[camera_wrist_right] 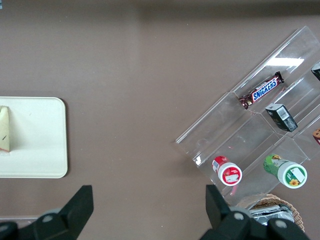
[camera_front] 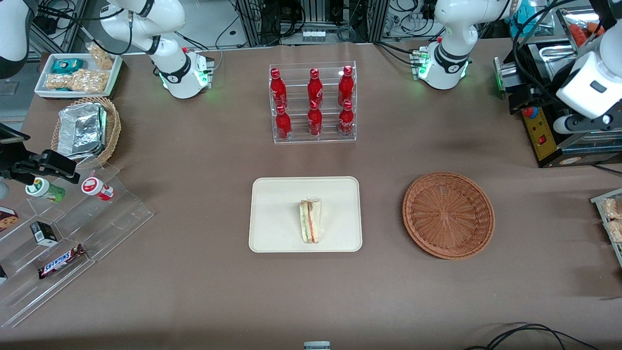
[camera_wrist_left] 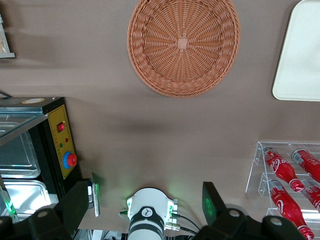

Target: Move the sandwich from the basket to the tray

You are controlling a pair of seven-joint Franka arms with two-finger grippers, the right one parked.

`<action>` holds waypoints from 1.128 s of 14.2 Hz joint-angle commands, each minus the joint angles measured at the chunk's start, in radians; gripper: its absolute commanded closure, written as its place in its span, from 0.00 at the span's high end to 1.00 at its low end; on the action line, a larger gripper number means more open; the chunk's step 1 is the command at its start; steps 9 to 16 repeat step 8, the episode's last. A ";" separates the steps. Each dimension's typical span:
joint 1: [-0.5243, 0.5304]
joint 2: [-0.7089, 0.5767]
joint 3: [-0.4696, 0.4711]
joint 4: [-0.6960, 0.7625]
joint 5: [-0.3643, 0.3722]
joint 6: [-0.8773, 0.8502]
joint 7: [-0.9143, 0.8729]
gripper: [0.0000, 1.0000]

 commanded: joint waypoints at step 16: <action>0.001 -0.026 0.024 -0.016 -0.008 -0.004 0.018 1.00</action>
